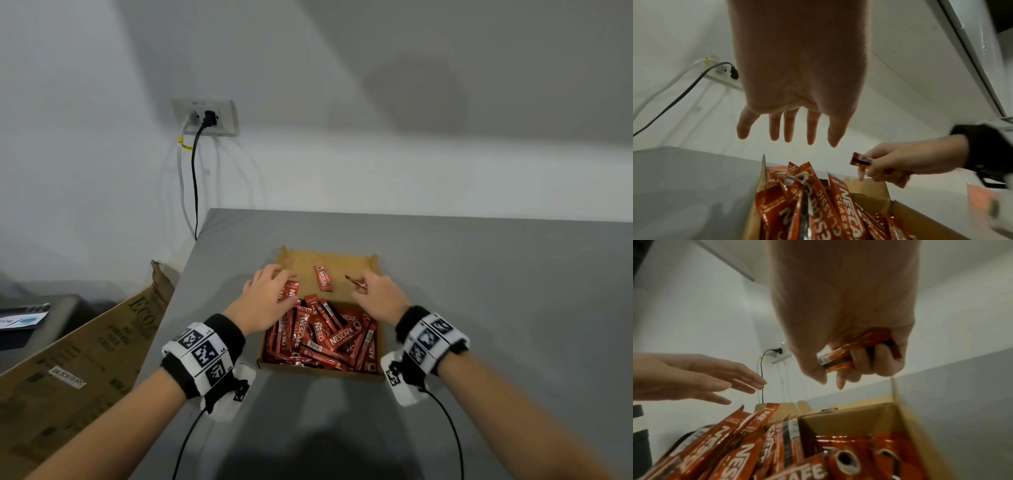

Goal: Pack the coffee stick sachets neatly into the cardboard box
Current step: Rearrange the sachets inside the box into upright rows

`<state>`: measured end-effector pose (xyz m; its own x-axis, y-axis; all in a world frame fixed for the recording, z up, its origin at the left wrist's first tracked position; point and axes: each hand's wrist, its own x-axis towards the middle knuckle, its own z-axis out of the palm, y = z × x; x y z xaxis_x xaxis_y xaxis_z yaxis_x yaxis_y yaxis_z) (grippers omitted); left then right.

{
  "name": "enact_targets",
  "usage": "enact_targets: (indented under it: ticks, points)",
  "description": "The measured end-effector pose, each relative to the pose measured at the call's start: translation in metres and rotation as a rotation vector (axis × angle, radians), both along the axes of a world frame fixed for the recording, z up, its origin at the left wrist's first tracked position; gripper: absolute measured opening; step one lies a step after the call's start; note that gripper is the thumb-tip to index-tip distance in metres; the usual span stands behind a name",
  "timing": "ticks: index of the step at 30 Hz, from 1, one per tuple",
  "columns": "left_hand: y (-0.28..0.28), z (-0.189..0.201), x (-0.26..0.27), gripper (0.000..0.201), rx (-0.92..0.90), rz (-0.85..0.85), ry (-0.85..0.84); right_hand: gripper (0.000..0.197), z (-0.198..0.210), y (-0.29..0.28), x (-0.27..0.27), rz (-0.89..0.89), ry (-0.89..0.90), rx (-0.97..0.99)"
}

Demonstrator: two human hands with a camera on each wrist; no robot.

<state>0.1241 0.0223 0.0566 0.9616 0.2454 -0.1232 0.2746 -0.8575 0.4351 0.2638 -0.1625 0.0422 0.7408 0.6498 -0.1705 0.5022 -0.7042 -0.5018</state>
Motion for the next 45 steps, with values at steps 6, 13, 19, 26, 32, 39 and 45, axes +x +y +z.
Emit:
enact_targets:
  ticks: [6,13,19,26,32,39,45]
  points:
    - [-0.008,-0.003,0.004,0.042,-0.029,-0.073,0.038,0.033,-0.005,0.067,0.012,-0.026,-0.036,-0.148]
    - [-0.017,-0.002,0.012,0.033,-0.053,-0.161,-0.142,0.019,-0.006,0.079,0.02,0.059,-0.002,-0.146]
    - [-0.03,-0.002,0.011,0.022,-0.07,-0.2,-0.243,0.011,0.005,0.029,0.014,0.024,0.081,0.076]
    - [-0.078,-0.023,0.024,0.033,0.092,-0.425,-0.002,0.019,-0.008,-0.02,0.002,-0.05,0.028,0.023]
    - [-0.093,-0.035,0.03,0.036,0.387,-0.452,0.179,0.03,-0.016,-0.037,-0.005,-0.08,0.027,-0.01]
    - [-0.074,-0.039,0.02,0.04,0.318,-0.524,0.141,0.013,-0.01,-0.033,-0.009,0.049,-0.006,-0.094]
    - [-0.065,-0.042,0.013,0.043,0.271,-0.547,0.105,0.018,-0.009,-0.026,-0.015,0.175,-0.234,-0.24]
